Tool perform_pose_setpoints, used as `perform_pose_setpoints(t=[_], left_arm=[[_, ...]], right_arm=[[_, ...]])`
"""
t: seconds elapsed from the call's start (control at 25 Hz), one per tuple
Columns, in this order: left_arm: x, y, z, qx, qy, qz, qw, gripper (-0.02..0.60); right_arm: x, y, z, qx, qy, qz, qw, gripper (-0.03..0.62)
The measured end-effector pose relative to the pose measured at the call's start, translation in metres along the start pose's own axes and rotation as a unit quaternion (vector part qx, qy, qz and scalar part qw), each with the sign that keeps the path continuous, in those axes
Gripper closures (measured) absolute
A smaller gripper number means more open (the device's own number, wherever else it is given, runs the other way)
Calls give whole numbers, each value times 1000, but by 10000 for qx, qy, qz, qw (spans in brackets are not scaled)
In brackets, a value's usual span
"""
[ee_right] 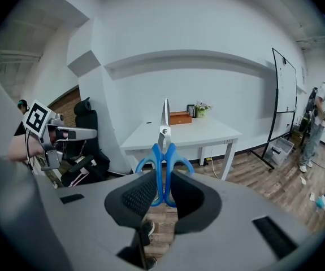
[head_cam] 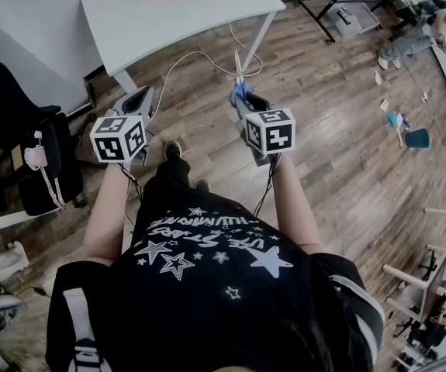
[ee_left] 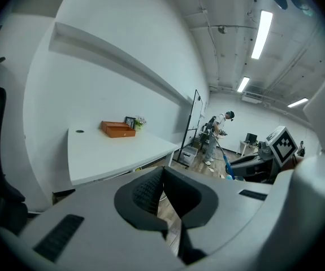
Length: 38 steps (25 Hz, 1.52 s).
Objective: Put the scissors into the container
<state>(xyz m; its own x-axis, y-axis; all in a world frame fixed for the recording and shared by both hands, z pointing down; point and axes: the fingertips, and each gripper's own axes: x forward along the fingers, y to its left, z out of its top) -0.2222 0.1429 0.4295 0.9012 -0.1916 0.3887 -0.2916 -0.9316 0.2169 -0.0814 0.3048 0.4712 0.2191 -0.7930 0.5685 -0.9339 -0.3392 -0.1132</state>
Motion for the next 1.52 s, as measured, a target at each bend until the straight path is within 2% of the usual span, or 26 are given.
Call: perform_pose_setpoints(t=[0.4,0.8,1.04,1.36,1.52], left_arm=[[29,16,-2,-185,95,25,9998,561],[109,58,24,-354,113,-73,9993,561],[170,99,52,-439,125,-54,9989,561],[263,157,99,-587,344,-129,9976,561],[298,183,129,-509,314,-200,9980,561]], right_arm=[[25,-14,11,-25,76,-3,10000,497],[81,-58,41,-53,248,-150,9996,497],[140,-94,76,-42,353,-208,9992,497],[222,-136,146,-18,429,-238,9988,497],[259,-155,176,-31,490,-284,9984,498]])
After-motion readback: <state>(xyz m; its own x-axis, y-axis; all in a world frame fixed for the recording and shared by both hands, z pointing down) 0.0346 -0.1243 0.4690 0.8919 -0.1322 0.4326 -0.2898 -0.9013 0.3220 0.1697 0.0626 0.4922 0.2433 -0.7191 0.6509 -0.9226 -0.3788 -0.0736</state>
